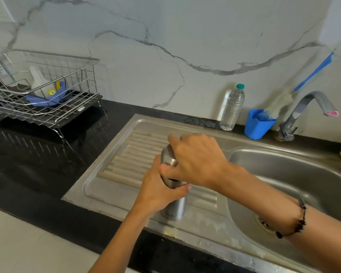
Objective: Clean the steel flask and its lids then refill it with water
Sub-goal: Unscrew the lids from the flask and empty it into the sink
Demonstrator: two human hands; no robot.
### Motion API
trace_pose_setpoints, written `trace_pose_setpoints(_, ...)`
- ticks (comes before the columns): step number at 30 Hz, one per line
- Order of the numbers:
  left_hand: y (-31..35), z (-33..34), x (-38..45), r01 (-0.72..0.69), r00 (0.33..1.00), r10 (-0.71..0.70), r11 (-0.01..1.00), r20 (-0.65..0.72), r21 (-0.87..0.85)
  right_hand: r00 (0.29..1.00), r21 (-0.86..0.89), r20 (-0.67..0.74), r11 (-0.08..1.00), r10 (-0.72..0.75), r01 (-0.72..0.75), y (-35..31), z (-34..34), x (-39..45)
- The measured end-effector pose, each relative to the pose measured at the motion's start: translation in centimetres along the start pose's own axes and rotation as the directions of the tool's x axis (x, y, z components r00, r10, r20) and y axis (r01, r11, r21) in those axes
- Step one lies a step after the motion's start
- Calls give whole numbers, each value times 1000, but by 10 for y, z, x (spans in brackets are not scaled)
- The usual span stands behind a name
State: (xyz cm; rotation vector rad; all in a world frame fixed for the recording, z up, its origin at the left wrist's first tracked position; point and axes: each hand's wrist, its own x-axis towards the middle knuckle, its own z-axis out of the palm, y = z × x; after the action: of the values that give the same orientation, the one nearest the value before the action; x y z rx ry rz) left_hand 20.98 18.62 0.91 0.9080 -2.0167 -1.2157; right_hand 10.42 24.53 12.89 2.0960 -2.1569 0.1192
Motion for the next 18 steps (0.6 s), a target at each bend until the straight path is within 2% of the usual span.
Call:
trace_pose_setpoints(7,-10,-2,8,-17,997,19,1000,81,-21,991,59,-79,992,-108,113,15,12,2)
trace_pose_setpoints(12,-9,-5,12,-47,989,55,997,134,-61,959,105,-175,964,-224,244,28,23,10)
trace_pose_setpoints(15,-4,-7,11,-34,988,48,995,145,-96,921,132,-222,926,-321,354,33,23,13)
trace_pose_setpoints(18,-1,-10,9,-42,980,65,992,188,-121,852,144,-199,846,-484,514,38,17,15)
